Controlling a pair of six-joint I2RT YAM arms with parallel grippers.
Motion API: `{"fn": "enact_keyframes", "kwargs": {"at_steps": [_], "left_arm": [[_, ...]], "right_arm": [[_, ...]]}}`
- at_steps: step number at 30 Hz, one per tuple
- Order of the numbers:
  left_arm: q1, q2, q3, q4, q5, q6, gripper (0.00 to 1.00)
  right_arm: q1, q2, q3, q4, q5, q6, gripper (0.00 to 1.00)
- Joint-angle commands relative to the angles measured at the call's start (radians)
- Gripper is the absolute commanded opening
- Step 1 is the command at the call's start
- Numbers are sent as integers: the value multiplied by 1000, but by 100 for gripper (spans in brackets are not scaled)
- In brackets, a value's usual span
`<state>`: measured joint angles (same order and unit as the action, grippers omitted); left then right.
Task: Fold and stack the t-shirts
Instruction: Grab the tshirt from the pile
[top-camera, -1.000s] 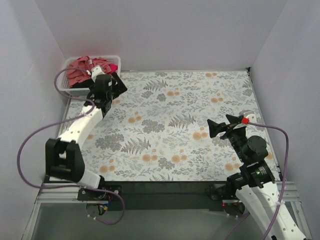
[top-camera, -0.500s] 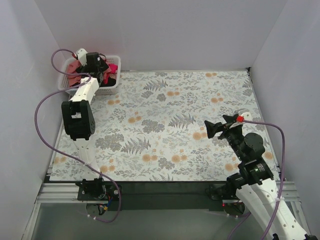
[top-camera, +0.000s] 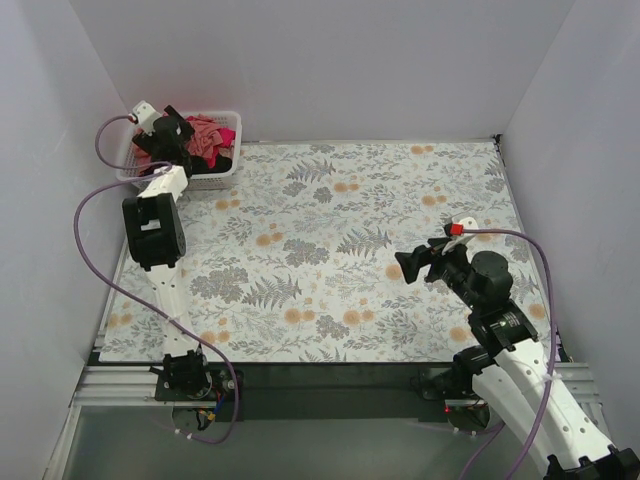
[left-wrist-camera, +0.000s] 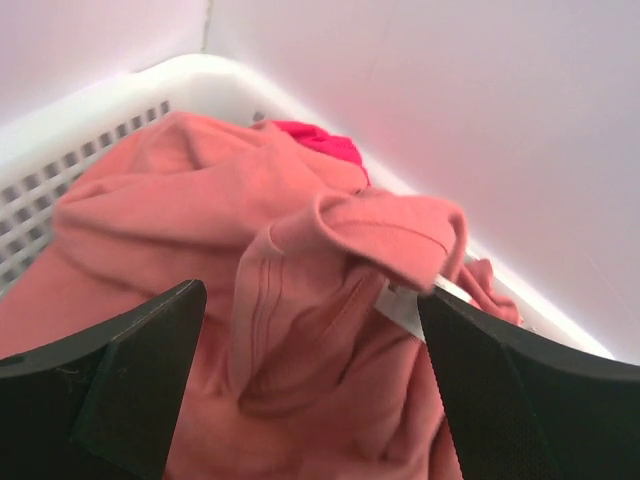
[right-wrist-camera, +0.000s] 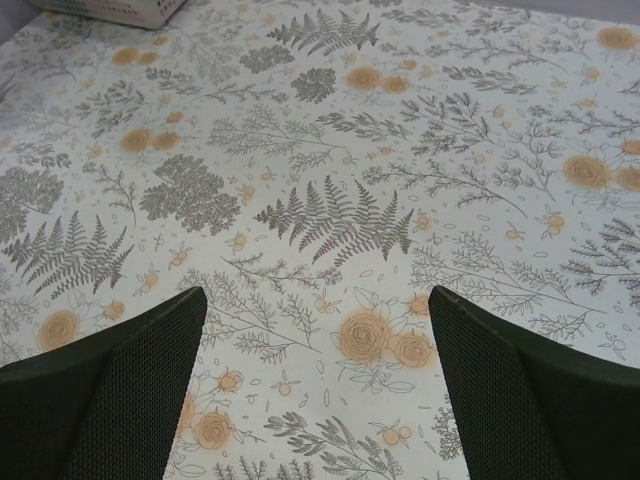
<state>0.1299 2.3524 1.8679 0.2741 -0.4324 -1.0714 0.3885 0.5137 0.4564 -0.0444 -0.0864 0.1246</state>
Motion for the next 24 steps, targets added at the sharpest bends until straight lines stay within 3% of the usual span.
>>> {"fn": "enact_keyframes", "kwargs": {"at_steps": [1,4,5,8,9,10,16,24], "left_arm": [[26,51,63,125,69,21,86],[53,85,71,157,144,-28,80],[56,91,71,171,159,-32,74],[60,50,41,206,227,-35,30],[60,30,22,230,247,-30,7],[60,9,4,250,260,-24,0],[59,-183,28,217,360,-94,0],[39,-369,114,93,541,-180,0]], "right_arm": [[4,34,60,-12,-55,-3,98],[6,84,88,-49,-78,-11,98],[6,110,94,-57,-82,-16,98],[4,146,116,-78,-104,-16,98],[6,163,120,-83,-111,-16,98],[4,172,122,-84,-133,-14,98],[4,198,117,-101,-193,1,98],[6,103,117,-126,-217,23,98]]}}
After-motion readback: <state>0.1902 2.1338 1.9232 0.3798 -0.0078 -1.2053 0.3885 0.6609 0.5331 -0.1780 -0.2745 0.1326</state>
